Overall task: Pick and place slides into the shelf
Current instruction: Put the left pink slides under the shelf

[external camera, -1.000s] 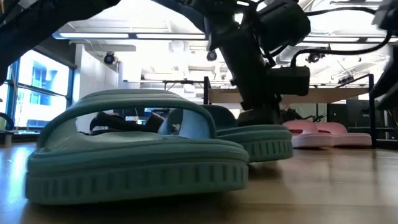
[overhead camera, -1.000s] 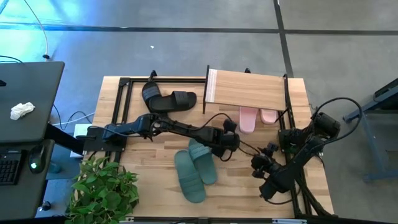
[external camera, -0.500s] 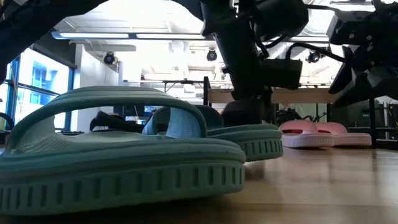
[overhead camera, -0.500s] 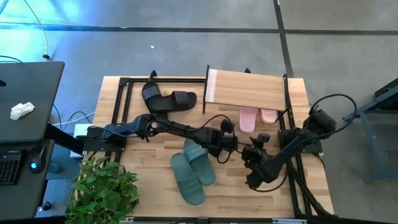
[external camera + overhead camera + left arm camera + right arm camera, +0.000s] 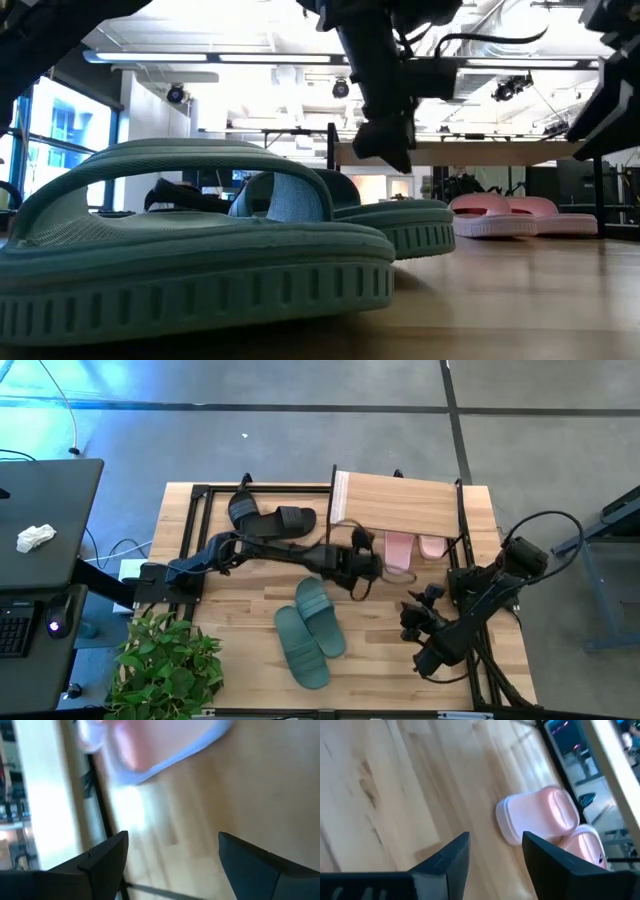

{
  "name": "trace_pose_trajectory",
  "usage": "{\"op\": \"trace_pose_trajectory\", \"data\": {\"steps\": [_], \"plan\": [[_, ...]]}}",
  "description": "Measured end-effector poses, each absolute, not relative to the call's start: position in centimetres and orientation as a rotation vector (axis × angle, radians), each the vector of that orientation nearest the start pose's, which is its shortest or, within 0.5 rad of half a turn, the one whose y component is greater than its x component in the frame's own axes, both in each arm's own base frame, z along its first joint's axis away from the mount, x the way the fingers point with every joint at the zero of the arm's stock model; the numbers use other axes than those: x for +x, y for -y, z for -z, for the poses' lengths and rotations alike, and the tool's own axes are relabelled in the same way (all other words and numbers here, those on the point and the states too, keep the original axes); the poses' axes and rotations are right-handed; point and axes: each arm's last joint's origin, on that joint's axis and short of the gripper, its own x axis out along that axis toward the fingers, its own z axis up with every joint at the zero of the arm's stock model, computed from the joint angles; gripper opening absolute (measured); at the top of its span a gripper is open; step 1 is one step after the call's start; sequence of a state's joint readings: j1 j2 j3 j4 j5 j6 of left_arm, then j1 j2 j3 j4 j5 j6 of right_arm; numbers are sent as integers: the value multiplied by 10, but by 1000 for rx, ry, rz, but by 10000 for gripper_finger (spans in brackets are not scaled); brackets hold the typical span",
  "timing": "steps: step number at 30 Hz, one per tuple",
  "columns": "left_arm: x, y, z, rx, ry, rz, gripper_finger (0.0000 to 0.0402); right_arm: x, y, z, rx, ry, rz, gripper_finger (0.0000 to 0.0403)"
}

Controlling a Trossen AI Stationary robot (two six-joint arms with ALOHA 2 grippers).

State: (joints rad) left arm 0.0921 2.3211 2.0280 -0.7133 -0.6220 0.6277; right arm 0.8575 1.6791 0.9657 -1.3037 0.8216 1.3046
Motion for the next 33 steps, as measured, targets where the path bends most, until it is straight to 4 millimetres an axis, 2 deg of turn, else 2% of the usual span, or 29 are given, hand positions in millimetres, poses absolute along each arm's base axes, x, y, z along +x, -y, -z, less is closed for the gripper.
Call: {"op": "trace_pose_trajectory", "data": {"steps": [3, 7, 10, 14, 19, 25, 30, 33], "plan": [[491, -82, -212, 781, -1196, -326, 289, 171, -163, -172, -368, -996, 724, 172], [486, -99, -231, 690, -1107, -266, 289, 171, -162, -172, -378, -959, 727, 172], [483, -105, -250, 667, -1027, -226, 289, 163, -153, -159, -336, -960, 754, 172], [472, -104, -280, 659, -963, -209, 289, 151, -140, -133, -235, -967, 743, 172], [456, -95, -307, 651, -930, -126, 289, 150, -128, -134, -249, -981, 728, 172], [454, -87, -298, 598, -945, 28, 289, 164, -113, -142, -326, -1058, 674, 172], [450, -84, -272, 570, -996, 43, 289, 178, -102, -142, -424, -1109, 604, 172], [441, -80, -284, 579, -927, 18, 289, 183, -94, -142, -464, -1149, 598, 172]]}}
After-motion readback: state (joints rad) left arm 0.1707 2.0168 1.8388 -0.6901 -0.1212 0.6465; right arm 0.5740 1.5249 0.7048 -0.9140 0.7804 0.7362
